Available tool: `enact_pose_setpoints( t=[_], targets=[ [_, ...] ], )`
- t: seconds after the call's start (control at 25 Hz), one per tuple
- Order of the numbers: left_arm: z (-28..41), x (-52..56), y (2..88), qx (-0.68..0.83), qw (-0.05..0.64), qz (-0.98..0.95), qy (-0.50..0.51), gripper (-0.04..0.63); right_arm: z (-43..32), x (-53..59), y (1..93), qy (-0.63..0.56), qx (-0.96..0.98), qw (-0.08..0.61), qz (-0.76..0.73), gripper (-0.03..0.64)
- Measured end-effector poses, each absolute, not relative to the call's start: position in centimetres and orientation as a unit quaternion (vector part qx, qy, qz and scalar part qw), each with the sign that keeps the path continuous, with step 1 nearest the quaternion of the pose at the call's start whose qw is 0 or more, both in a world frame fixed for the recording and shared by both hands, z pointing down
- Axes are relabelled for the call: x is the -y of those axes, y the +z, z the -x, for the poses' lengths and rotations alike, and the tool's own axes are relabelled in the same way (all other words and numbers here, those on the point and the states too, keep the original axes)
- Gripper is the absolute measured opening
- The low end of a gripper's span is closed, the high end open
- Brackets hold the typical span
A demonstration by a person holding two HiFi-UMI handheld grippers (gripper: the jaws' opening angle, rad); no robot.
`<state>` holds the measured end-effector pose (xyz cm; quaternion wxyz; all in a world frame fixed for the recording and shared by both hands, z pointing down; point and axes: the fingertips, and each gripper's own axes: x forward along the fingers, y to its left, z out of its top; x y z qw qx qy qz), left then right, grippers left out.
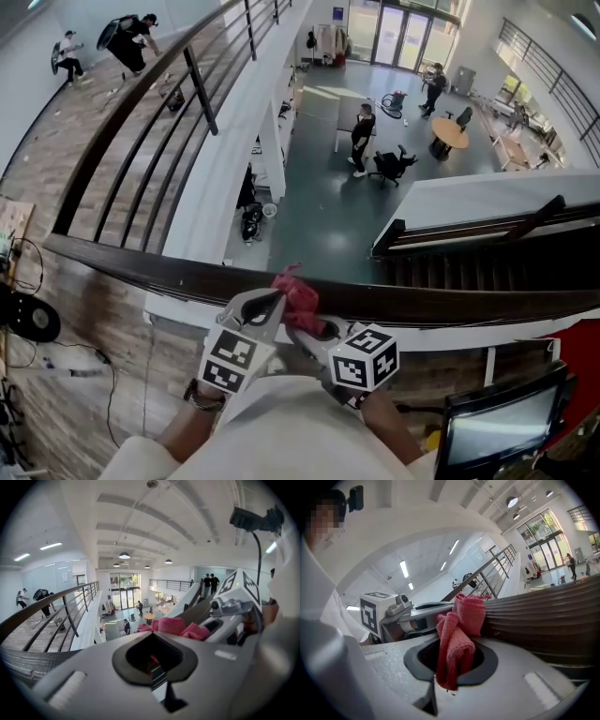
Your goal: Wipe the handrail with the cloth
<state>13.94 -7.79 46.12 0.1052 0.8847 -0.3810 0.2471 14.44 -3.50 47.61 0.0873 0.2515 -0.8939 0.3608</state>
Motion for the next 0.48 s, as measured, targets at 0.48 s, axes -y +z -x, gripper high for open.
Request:
enact_pose_setpoints(
  t=[0.48],
  targets=[
    [-14.11, 7.75, 46.32, 0.395, 0.112, -0.879, 0.243, 0.002, -14.89, 3.21, 47.33, 0.343, 0.902, 0.094, -0.245, 0.061]
  ],
)
